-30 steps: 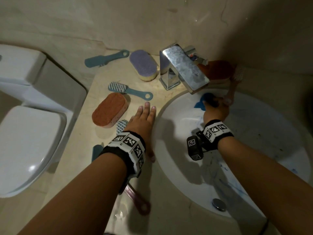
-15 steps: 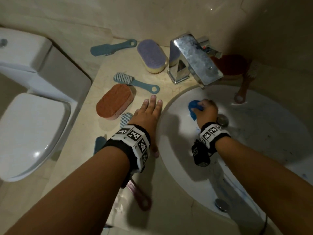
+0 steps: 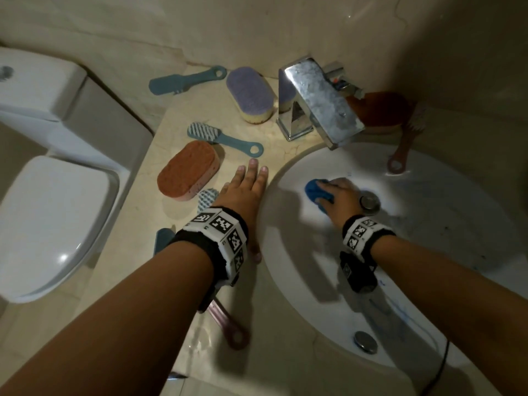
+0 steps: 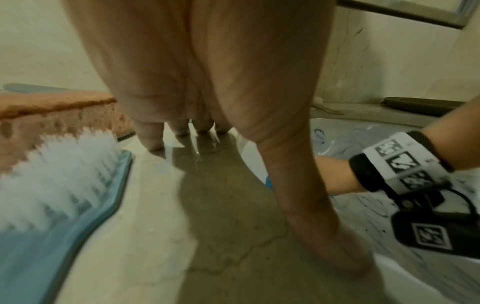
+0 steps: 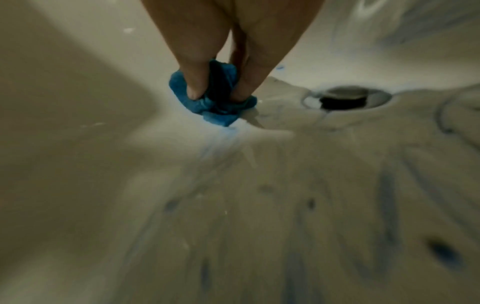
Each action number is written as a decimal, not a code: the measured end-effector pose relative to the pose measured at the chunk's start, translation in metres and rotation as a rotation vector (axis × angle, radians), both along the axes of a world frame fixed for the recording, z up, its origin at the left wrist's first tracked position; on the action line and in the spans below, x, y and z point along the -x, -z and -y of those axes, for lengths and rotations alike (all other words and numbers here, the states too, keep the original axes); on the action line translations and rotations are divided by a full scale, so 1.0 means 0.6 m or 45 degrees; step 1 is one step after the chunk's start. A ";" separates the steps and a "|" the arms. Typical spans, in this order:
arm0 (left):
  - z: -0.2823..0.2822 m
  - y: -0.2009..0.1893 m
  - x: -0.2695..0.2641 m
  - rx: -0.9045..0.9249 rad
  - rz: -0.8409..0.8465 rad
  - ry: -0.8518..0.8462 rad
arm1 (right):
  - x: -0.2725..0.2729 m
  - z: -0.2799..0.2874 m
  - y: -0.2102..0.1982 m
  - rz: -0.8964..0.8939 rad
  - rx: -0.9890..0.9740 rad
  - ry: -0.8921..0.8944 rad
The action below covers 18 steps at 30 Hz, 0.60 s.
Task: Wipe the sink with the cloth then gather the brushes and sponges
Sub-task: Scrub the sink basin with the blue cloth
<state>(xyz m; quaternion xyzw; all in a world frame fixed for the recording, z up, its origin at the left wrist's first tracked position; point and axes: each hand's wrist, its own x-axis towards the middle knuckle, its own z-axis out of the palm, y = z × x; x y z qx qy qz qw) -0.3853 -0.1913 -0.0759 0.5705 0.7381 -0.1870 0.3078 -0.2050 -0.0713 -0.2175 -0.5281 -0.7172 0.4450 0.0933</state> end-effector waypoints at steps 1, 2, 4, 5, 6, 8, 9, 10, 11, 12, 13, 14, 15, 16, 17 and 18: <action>-0.001 -0.001 0.000 0.000 -0.001 -0.002 | 0.000 -0.014 -0.001 0.011 -0.015 0.065; -0.001 -0.002 -0.001 -0.003 -0.001 -0.005 | -0.004 -0.023 -0.001 0.075 -0.060 0.070; -0.001 -0.003 -0.002 -0.009 -0.003 -0.012 | 0.002 -0.013 -0.002 0.135 -0.088 0.019; 0.000 -0.004 -0.002 -0.008 -0.002 -0.014 | 0.003 0.003 -0.001 0.139 -0.066 -0.061; 0.000 -0.004 -0.003 -0.007 -0.003 -0.015 | 0.006 0.018 0.004 0.120 -0.051 -0.152; 0.000 -0.003 -0.002 -0.006 -0.003 -0.014 | 0.005 0.026 0.007 0.153 -0.078 -0.264; 0.000 -0.003 -0.001 -0.009 -0.002 -0.013 | 0.004 0.018 0.007 0.159 -0.133 -0.282; 0.000 -0.002 -0.001 -0.009 -0.004 -0.010 | -0.001 0.000 0.012 0.166 -0.255 -0.238; 0.000 -0.001 -0.001 -0.009 -0.007 -0.009 | -0.004 -0.020 0.004 0.242 -0.338 -0.113; 0.000 0.000 -0.001 -0.008 -0.009 -0.010 | -0.009 -0.040 -0.001 0.171 -0.378 0.070; 0.000 0.001 -0.001 -0.011 -0.012 -0.011 | -0.008 -0.054 -0.008 0.005 -0.329 0.402; -0.001 0.002 -0.001 -0.014 -0.013 -0.010 | -0.010 -0.061 -0.009 -0.120 -0.248 0.649; -0.001 0.002 -0.001 -0.017 -0.010 -0.009 | -0.012 -0.063 -0.009 -0.161 -0.192 0.729; 0.000 0.002 -0.001 -0.017 -0.005 -0.009 | -0.009 -0.059 -0.012 -0.157 -0.180 0.707; 0.000 0.003 0.000 -0.017 0.000 -0.008 | 0.002 -0.053 -0.018 -0.140 -0.127 0.759; 0.000 0.004 0.000 -0.017 0.004 -0.007 | 0.008 -0.047 -0.013 -0.200 -0.106 0.801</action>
